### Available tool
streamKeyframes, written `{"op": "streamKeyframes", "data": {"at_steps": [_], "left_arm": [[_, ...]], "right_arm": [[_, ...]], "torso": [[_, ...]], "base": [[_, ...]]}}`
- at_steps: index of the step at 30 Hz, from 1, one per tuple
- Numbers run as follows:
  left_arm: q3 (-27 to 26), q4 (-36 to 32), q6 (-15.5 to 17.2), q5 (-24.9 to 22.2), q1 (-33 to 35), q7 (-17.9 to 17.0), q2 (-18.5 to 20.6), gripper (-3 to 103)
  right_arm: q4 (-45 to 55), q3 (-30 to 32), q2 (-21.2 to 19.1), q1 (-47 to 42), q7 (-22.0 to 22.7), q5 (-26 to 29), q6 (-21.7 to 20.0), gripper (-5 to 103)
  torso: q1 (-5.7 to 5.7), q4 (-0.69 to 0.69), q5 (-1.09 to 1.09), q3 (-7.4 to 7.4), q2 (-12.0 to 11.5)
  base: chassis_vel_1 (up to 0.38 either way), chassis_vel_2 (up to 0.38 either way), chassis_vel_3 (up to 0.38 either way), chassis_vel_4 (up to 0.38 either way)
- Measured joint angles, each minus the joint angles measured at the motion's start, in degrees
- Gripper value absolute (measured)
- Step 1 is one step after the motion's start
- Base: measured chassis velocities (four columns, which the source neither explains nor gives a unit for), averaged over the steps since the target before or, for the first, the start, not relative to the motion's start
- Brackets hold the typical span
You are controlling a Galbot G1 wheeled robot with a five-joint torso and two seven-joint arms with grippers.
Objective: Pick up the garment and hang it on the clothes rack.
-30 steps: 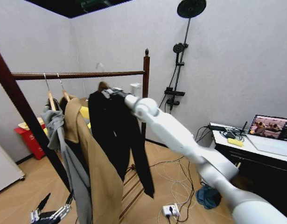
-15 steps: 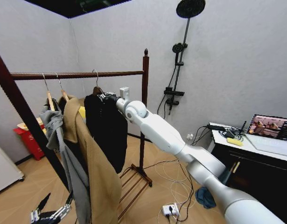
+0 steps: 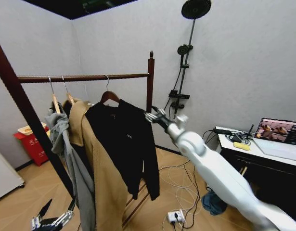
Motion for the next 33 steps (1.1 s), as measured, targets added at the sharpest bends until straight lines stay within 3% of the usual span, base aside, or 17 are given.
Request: {"op": "streamKeyframes", "data": {"at_steps": [1,2,3,5,8,10,11,12,14,16,18,22,25,33], "left_arm": [[0.0,0.0,0.0,0.0,0.0,0.0,0.0,100],[0.0,0.0,0.0,0.0,0.0,0.0,0.0,100],[0.0,0.0,0.0,0.0,0.0,0.0,0.0,100],[0.0,0.0,0.0,0.0,0.0,0.0,0.0,100],[0.0,0.0,0.0,0.0,0.0,0.0,0.0,100],[0.0,0.0,0.0,0.0,0.0,0.0,0.0,100],[0.0,0.0,0.0,0.0,0.0,0.0,0.0,100],[0.0,0.0,0.0,0.0,0.0,0.0,0.0,100],[0.0,0.0,0.0,0.0,0.0,0.0,0.0,100],[0.0,0.0,0.0,0.0,0.0,0.0,0.0,100],[0.0,0.0,0.0,0.0,0.0,0.0,0.0,100],[0.0,0.0,0.0,0.0,0.0,0.0,0.0,100],[0.0,0.0,0.0,0.0,0.0,0.0,0.0,100],[0.0,0.0,0.0,0.0,0.0,0.0,0.0,100]], "right_arm": [[1.5,3.6,0.3,-4.6,0.5,-1.0,0.3,88],[4.6,12.1,2.2,-16.3,1.7,-3.9,2.4,93],[4.6,12.1,2.2,-16.3,1.7,-3.9,2.4,93],[6.9,21.8,6.4,-29.7,2.0,-7.9,6.1,99],[7.6,25.8,9.1,-35.5,1.8,-9.4,8.2,100],[8.8,30.0,17.1,-44.6,1.5,-12.4,12.5,100],[8.8,30.0,17.1,-44.6,1.5,-12.4,12.5,100],[9.3,30.5,21.6,-48.9,1.5,-13.3,14.8,100],[9.6,29.7,25.4,-53.1,1.5,-14.9,17.5,100],[9.8,28.9,26.5,-54.5,1.4,-15.6,18.5,100],[10.5,24.3,28.7,-58.7,0.3,-17.7,20.5,100],[10.3,20.8,29.7,-61.0,-1.4,-20.5,21.5,100],[8.9,17.5,31.5,-61.3,-2.5,-26.4,23.1,100],[8.5,17.2,31.9,-62.2,-3.9,-27.7,25.4,100]], "torso": [[0.0,0.02,0.0,0.01,0.0],[0.01,0.02,0.05,0.02,0.0],[0.01,0.02,0.05,0.02,0.0],[0.0,0.0,-0.01,0.01,0.0],[0.0,-0.01,0.03,0.01,0.0],[0.0,0.01,-0.01,0.01,0.0],[0.0,0.01,-0.01,0.01,0.0],[0.0,0.0,0.01,0.02,0.0],[0.0,-0.01,-0.02,0.01,0.0],[0.0,0.0,-0.03,0.02,0.0],[0.01,0.02,-0.02,0.02,0.0],[0.02,0.01,-0.02,0.02,0.0],[0.02,0.02,0.0,0.03,0.0],[0.02,0.01,-0.01,0.03,0.0]], "base": [[0.0,0.0,0.0,0.0],[0.0,0.0,0.0,0.0],[0.0,0.0,0.0,0.0],[0.0,0.0,0.0,0.0],[0.0,0.0,0.0,0.0],[0.0,0.0,0.0,0.0],[0.0,0.0,0.0,0.0],[0.0,0.0,0.0,0.0],[0.0,0.0,0.0,0.0],[0.0,0.0,0.0,0.0],[0.0,0.0,0.0,0.0],[0.0,0.0,0.0,0.0],[0.0,0.0,0.0,0.0],[0.0,0.0,0.0,0.0]]}}
